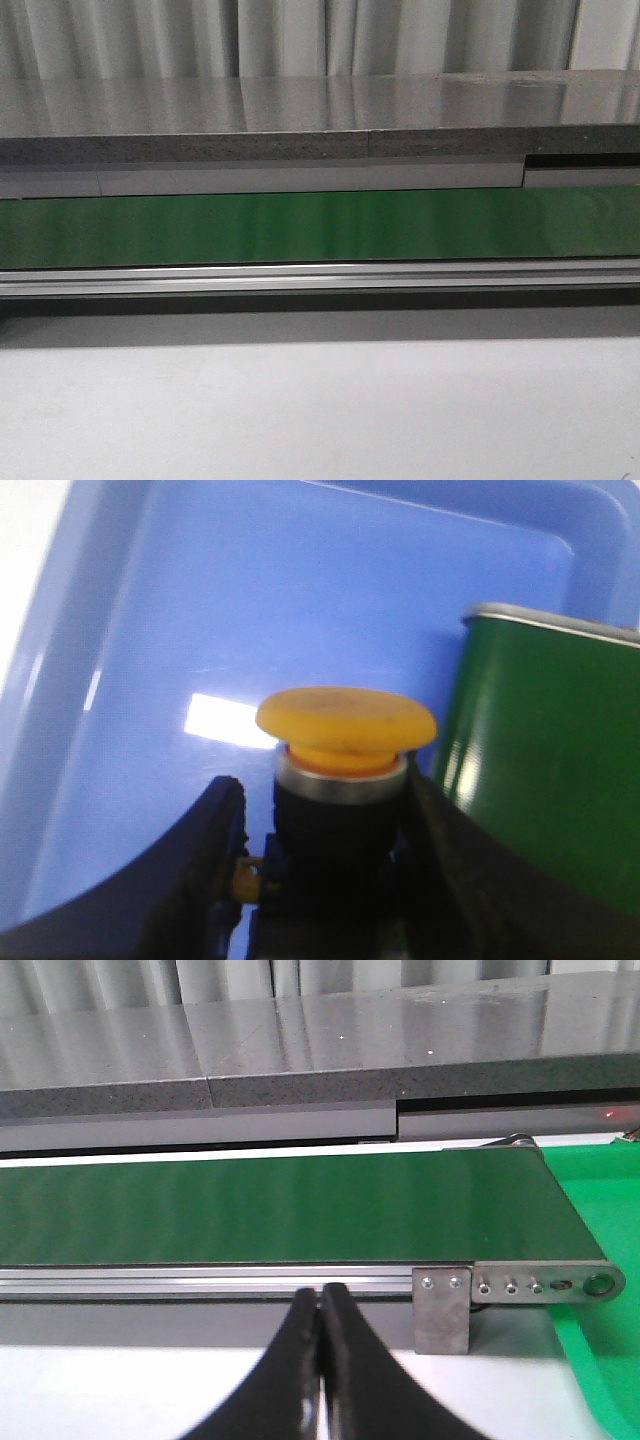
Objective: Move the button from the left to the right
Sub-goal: 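Lift the button with the left gripper and carry it over the belt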
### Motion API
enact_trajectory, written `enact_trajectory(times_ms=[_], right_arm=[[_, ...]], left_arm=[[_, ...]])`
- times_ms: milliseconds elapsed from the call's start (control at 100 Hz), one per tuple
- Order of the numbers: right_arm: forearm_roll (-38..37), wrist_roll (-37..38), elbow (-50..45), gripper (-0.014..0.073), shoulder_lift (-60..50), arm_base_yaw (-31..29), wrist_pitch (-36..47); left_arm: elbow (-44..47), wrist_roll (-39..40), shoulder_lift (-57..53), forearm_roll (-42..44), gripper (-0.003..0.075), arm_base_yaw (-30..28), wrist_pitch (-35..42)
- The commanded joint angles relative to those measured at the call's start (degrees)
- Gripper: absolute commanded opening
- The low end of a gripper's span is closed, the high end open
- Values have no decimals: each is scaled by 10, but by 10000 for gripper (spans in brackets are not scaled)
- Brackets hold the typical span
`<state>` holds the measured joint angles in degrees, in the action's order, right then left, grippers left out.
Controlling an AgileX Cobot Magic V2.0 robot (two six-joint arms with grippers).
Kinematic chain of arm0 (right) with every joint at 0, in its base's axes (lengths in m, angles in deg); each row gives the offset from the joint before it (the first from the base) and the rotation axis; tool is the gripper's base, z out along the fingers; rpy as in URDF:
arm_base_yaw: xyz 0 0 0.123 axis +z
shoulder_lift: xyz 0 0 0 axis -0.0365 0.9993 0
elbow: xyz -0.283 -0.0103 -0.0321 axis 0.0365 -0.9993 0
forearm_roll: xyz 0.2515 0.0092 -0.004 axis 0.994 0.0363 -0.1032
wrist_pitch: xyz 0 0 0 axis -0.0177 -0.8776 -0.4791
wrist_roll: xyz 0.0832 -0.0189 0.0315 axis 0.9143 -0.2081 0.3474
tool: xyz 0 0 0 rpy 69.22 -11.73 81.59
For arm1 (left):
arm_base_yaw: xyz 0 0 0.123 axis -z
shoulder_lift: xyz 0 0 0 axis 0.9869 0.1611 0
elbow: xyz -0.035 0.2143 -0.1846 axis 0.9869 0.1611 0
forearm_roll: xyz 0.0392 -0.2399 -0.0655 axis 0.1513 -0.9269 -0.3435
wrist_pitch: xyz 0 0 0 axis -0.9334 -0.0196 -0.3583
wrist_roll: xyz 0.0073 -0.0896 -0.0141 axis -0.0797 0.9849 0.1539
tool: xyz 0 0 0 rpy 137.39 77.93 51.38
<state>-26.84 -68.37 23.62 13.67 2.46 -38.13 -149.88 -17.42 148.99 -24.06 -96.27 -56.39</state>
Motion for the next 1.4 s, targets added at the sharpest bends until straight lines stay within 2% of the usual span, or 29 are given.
enact_trajectory(times_ms=[0,280,670,860,1000,1100,1170,1220,1390], right_arm=[[2,-2,8,-67,-10,1,47],[2,-2,8,-67,-10,1,47],[2,-2,8,-67,-10,1,47],[2,-2,8,-67,-10,1,47],[2,-2,8,-67,-10,1,47],[2,-2,8,-67,-10,1,47],[2,-2,8,-67,-10,1,47],[2,-2,8,-67,-10,1,47],[2,-2,8,-67,-10,1,47]], left_arm=[[-17,-8,-30,-9,-20,25,4],[-13,-9,-28,-9,-20,78,-2],[-12,-9,-25,-10,-6,80,-13],[12,-9,-25,-10,146,80,-2],[21,-9,-25,-19,337,80,6],[21,-9,-25,-21,507,80,16],[21,-9,-25,-21,582,80,19],[21,-9,-25,-21,604,80,20],[21,-9,-35,-23,604,80,20]])
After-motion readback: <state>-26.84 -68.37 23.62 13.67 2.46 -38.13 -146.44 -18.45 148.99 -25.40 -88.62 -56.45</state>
